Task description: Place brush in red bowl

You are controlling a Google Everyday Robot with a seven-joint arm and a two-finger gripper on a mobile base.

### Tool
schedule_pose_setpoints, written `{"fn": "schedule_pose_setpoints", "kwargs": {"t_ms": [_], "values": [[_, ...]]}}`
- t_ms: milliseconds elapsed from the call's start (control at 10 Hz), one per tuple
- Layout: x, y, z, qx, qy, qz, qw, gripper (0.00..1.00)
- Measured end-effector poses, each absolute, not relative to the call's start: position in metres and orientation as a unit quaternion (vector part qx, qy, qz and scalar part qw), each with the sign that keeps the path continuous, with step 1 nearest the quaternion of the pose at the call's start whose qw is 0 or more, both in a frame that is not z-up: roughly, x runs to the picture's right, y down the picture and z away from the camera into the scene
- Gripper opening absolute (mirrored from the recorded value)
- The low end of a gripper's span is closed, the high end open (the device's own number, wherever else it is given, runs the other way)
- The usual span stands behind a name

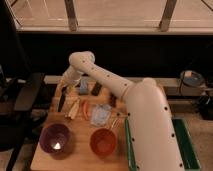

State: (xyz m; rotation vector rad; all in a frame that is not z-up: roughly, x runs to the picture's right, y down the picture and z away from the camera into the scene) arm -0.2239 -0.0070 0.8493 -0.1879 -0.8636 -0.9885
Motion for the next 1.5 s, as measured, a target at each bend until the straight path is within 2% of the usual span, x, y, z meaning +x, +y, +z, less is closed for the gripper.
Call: {"fn": "schedule_pose_setpoints", "kwargs": {"t_ms": [300,800,1100,1500], "values": [[-0.187,0.009,0.816,-0.086,-0.402,-0.448,0.794,0.0],[-0.135,0.071,0.745,-0.104,-0.409,-0.41,0.809,0.0],[-0.096,0.114,0.702,-0.137,-0.401,-0.371,0.826,0.0],[-0.084,0.128,0.691,-0.151,-0.399,-0.357,0.831,0.0]]}}
